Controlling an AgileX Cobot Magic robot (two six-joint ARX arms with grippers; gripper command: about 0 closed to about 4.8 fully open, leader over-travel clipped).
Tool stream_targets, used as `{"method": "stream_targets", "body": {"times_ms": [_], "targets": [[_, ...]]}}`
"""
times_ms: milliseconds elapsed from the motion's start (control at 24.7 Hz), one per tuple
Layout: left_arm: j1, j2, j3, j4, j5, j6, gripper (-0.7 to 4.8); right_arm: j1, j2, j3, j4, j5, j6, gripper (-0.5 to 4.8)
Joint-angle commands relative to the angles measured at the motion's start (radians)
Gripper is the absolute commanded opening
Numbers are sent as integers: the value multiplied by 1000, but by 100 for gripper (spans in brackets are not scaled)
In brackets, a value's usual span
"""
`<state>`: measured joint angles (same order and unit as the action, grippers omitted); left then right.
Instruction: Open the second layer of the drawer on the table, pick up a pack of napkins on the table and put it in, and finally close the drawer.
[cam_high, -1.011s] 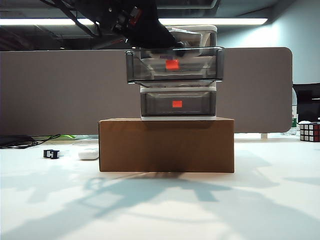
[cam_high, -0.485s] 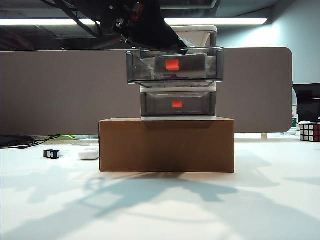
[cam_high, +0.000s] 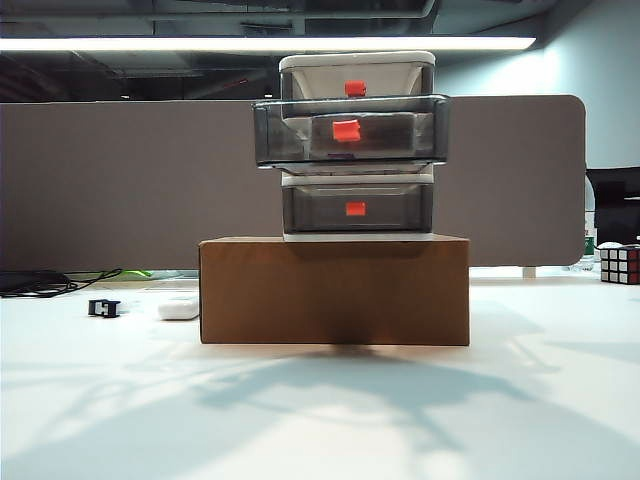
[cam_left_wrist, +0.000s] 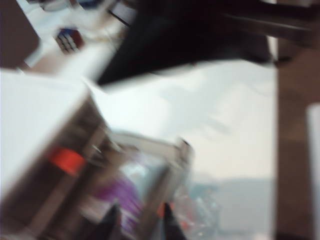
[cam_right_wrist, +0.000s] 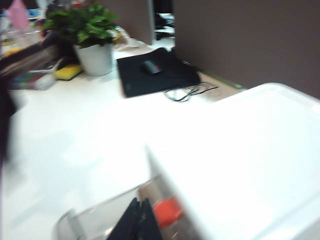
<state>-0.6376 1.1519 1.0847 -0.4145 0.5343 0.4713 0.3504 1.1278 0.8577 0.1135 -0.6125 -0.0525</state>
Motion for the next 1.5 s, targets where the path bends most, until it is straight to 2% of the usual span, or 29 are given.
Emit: {"method": "stream_targets", "body": {"times_ms": [40,81,243,364,607,728,970,1173,1253,1334,1415,1496], "targets": [[-2,-5,-4,-157,30,19,40,2,68,78,18,19,-2,-5],[-2,-2,-8,-185,26,47,-11,3,97,102,17,18,0,-5],[-2,11,-65,-144,27,71,-5,3,203,215,-39,19,0,-5],[1,64,-152,-12,15,44,-5,3,340,351,-115,18,0,-5],[0,138,-161,114,-16,14,-5,3,378,369,-135,32,-4,-5],[0,194,-161,229,-70,-18,-5,3,378,368,-188,74,-44,-5],[-2,260,-161,411,-178,-64,-5,3,380,368,-269,93,-99,-5],[-3,275,-162,522,-276,-65,-5,3,380,367,-277,98,-110,-5],[-3,275,-162,530,-325,-64,-5,3,380,367,-277,98,-110,-5],[-3,274,-162,514,-328,-65,-5,3,380,368,-273,97,-116,-5],[-2,234,-162,410,-264,-84,-5,3,349,368,-270,87,-166,-5],[-2,145,-176,282,-262,-74,-5,3,273,368,-287,102,-200,-5]]}}
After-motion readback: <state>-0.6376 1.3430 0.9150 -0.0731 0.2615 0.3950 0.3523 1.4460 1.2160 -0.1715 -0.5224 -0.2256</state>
